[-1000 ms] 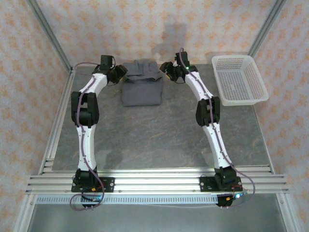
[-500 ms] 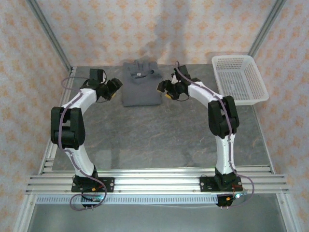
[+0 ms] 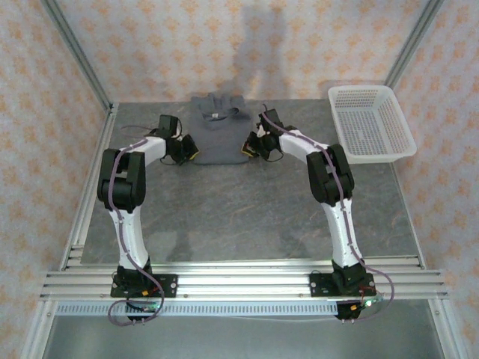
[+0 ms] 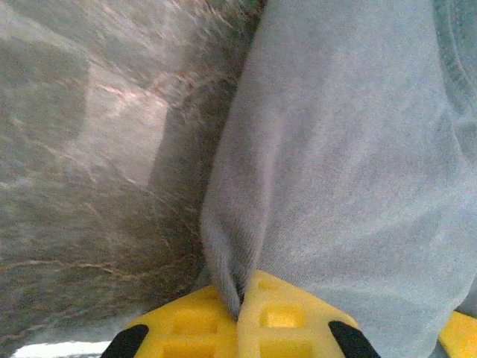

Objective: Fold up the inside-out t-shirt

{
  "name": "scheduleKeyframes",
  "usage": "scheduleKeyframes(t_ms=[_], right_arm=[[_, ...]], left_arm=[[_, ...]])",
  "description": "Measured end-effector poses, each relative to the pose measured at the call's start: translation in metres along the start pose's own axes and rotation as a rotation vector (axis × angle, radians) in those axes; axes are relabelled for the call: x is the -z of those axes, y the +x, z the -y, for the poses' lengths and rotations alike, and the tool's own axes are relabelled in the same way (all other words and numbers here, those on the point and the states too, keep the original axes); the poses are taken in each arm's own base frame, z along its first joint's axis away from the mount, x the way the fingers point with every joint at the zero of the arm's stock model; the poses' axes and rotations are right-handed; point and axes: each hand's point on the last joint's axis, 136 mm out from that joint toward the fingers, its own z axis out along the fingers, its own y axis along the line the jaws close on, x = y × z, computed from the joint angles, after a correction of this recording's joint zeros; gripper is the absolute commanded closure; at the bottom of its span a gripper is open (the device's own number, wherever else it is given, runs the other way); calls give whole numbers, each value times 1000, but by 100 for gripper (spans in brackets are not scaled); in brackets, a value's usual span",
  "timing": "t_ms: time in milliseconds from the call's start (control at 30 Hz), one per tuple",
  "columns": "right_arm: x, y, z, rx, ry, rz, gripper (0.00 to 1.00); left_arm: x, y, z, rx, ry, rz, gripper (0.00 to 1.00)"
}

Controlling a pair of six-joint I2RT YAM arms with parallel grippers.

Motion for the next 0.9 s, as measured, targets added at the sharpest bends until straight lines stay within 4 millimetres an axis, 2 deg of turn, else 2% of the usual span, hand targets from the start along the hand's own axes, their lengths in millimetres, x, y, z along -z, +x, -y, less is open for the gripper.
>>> scheduleKeyframes(t_ms=[67, 133, 267, 300, 333, 367, 400, 467, 500, 533, 600, 700, 800, 867, 900], right_arm=[[4, 11, 8, -11, 11, -6, 100], [15, 32, 21, -29, 30, -25, 100], [56, 101, 44, -55, 66, -66, 100], [68, 122, 48, -55, 75, -79, 100], [77, 138, 51, -51, 83, -90, 92], [87, 159, 55, -47, 94, -100, 76], [94, 174, 57, -36, 102, -108, 64], [111, 206, 64, -18, 133, -126, 47], [118, 213, 66, -13, 148, -121, 41], [128, 214, 68, -11, 166, -100, 36], [143, 202, 64, 19, 183, -27, 35], [159, 161, 44, 71, 198, 76, 36], [148, 99, 18, 132, 210, 158, 38], [128, 63, 18, 150, 227, 187, 39], [118, 52, 22, 148, 237, 187, 39]], left_arm=[[0, 14, -5, -1, 5, -23, 100], [8, 40, -15, 3, -1, -60, 100], [44, 117, -29, -23, -12, -124, 100], [52, 139, -33, -35, -14, -144, 93], [59, 158, -37, -46, -17, -162, 79], [69, 179, -43, -61, -19, -180, 61], [77, 192, -49, -65, -28, -187, 49], [99, 209, -61, -70, -52, -172, 28], [111, 209, -64, -72, -62, -147, 26], [124, 206, -63, -80, -64, -110, 25], [144, 194, -54, -101, -49, -29, 24], [158, 167, -33, -121, -44, 40, 25], [145, 130, -11, -145, -70, 66, 28], [122, 109, -6, -148, -86, 64, 31], [112, 103, -6, -148, -96, 57, 32]])
